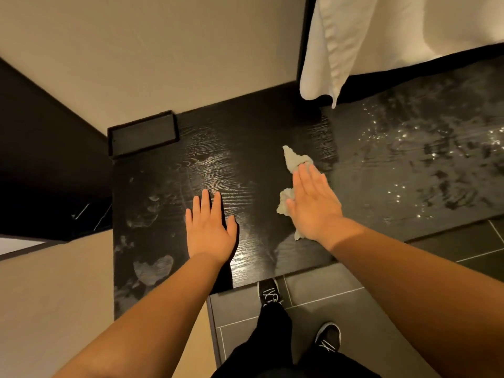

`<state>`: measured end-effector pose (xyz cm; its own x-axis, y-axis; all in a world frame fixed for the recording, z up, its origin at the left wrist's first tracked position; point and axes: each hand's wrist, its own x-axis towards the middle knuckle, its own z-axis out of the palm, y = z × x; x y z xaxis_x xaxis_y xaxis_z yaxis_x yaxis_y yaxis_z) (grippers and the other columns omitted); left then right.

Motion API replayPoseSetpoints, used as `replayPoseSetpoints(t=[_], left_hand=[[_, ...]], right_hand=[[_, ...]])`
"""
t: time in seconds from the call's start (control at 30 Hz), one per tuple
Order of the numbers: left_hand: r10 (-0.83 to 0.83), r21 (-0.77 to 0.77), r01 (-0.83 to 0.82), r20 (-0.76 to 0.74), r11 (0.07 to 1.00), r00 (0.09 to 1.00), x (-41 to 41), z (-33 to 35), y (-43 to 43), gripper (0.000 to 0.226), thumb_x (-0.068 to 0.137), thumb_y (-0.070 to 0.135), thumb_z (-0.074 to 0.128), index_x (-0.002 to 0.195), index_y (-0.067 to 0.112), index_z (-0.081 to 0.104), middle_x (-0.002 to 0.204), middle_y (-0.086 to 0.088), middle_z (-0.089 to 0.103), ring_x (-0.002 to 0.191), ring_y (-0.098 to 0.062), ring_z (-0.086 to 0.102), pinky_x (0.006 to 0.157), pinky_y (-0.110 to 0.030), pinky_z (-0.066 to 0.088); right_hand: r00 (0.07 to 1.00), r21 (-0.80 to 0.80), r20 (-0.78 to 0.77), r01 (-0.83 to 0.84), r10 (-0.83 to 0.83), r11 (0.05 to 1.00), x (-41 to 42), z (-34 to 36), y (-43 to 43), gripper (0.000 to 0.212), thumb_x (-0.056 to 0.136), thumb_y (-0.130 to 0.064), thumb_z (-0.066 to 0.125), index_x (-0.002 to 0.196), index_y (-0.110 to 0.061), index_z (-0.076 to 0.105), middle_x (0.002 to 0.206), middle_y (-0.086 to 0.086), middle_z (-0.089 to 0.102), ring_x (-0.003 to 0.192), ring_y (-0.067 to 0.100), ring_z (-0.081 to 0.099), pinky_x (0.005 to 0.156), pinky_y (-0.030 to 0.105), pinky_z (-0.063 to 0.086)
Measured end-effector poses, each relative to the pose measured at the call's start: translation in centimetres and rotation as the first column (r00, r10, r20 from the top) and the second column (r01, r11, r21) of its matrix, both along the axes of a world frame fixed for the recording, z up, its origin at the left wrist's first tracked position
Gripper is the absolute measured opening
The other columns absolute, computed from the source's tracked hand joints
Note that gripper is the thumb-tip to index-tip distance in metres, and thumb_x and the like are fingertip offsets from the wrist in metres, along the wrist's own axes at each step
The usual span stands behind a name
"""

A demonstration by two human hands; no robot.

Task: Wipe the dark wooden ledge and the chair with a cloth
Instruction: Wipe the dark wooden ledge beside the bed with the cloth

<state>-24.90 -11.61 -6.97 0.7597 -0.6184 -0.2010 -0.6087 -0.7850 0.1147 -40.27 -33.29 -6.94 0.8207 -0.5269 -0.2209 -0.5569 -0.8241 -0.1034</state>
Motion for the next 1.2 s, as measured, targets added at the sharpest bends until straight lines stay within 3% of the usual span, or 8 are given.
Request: replayPoseSetpoints(t=[0.07, 0.2, 0.3, 0.47, 0.6, 0.8, 1.07, 1.2], left_hand=[[0.014, -0.007, -0.014, -0.007, 1.000, 1.000, -0.3, 0.0, 0.0, 0.070, 0.106, 0.051, 0.034, 0.168, 0.023, 0.017, 0.176, -0.007, 0.007, 0.162, -0.030, 0.003, 0.131, -0.049, 0.005], [0.068, -0.007, -0.068, -0.008, 0.998, 0.998, -2.2, 0.1, 0.2, 0.070, 0.106, 0.050, 0.032, 0.168, 0.023, 0.015, 0.176, -0.007, 0.005, 0.162, -0.031, 0.002, 0.131, -0.050, 0.004], [0.094, -0.008, -0.094, -0.020, 0.996, 0.995, -3.5, -0.2, 0.7, 0.070, 0.106, 0.051, 0.029, 0.169, 0.024, 0.013, 0.176, -0.005, 0.004, 0.162, -0.029, 0.000, 0.131, -0.050, 0.004], [0.112, -0.064, -0.110, 0.036, 0.992, 0.993, -3.7, -0.6, 0.7, 0.071, 0.102, 0.053, 0.034, 0.167, 0.026, 0.021, 0.176, -0.003, 0.011, 0.162, -0.027, 0.005, 0.132, -0.048, 0.006], [0.119, -0.075, -0.116, 0.032, 0.990, 0.992, -3.8, -0.5, 0.7, 0.073, 0.099, 0.054, 0.034, 0.166, 0.026, 0.023, 0.175, -0.004, 0.014, 0.162, -0.028, 0.007, 0.131, -0.050, 0.008], [0.130, -0.085, -0.126, 0.044, 0.988, 0.991, -3.9, -0.5, 0.5, 0.071, 0.100, 0.051, 0.041, 0.165, 0.026, 0.026, 0.175, -0.004, 0.016, 0.162, -0.027, 0.009, 0.131, -0.050, 0.010], [0.123, -0.083, -0.119, 0.054, 0.989, 0.991, -3.8, -0.4, 0.6, 0.071, 0.101, 0.052, 0.037, 0.165, 0.027, 0.025, 0.175, -0.004, 0.015, 0.162, -0.028, 0.009, 0.131, -0.050, 0.010], [0.130, -0.092, -0.124, 0.062, 0.988, 0.990, -3.8, -0.4, 0.5, 0.070, 0.101, 0.051, 0.039, 0.165, 0.026, 0.026, 0.175, -0.005, 0.016, 0.161, -0.028, 0.010, 0.131, -0.050, 0.010]], right_hand=[[0.989, 0.024, -0.019, -0.146, 0.146, 0.989, -0.4, -0.2, 4.3, 0.073, 0.103, -0.044, 0.009, 0.162, -0.002, -0.005, 0.172, 0.018, -0.005, 0.158, 0.036, -0.011, 0.128, 0.049, -0.007], [0.935, 0.024, 0.057, -0.350, 0.349, 0.936, -2.3, -0.4, 7.8, 0.072, 0.103, -0.046, 0.014, 0.162, -0.005, 0.016, 0.171, 0.013, 0.011, 0.159, 0.031, 0.000, 0.129, 0.049, 0.007], [0.968, 0.037, 0.051, -0.249, 0.247, 0.968, -3.7, -0.3, 2.6, 0.075, 0.100, -0.047, 0.022, 0.162, -0.006, 0.021, 0.171, 0.012, 0.017, 0.159, 0.031, 0.009, 0.126, 0.055, 0.020], [0.999, -0.070, -0.031, 0.030, -0.032, 0.997, -5.6, -0.3, -2.3, 0.075, 0.104, -0.047, 0.021, 0.164, -0.003, 0.008, 0.172, 0.016, 0.007, 0.159, 0.034, 0.001, 0.129, 0.050, 0.009], [0.995, -0.029, 0.043, -0.088, 0.090, 0.996, -4.5, -0.9, 5.5, 0.077, 0.105, -0.048, 0.021, 0.163, 0.000, 0.007, 0.171, 0.020, 0.003, 0.158, 0.038, -0.005, 0.129, 0.050, -0.001], [0.956, -0.011, 0.079, -0.284, 0.284, 0.959, -5.2, -1.0, 8.1, 0.077, 0.104, -0.051, 0.028, 0.164, -0.006, 0.013, 0.173, 0.012, 0.010, 0.160, 0.029, -0.003, 0.129, 0.048, 0.006], [1.000, -0.043, 0.000, 0.004, -0.004, 0.999, -7.5, 0.1, 2.7, 0.086, 0.100, -0.059, 0.029, 0.164, -0.004, 0.010, 0.172, 0.016, 0.007, 0.159, 0.031, -0.001, 0.129, 0.050, 0.006], [0.993, -0.018, 0.041, -0.114, 0.115, 0.993, -5.7, 0.0, 7.3, 0.087, 0.099, -0.058, 0.026, 0.163, 0.000, 0.010, 0.171, 0.022, 0.005, 0.159, 0.036, -0.006, 0.128, 0.051, -0.001]])
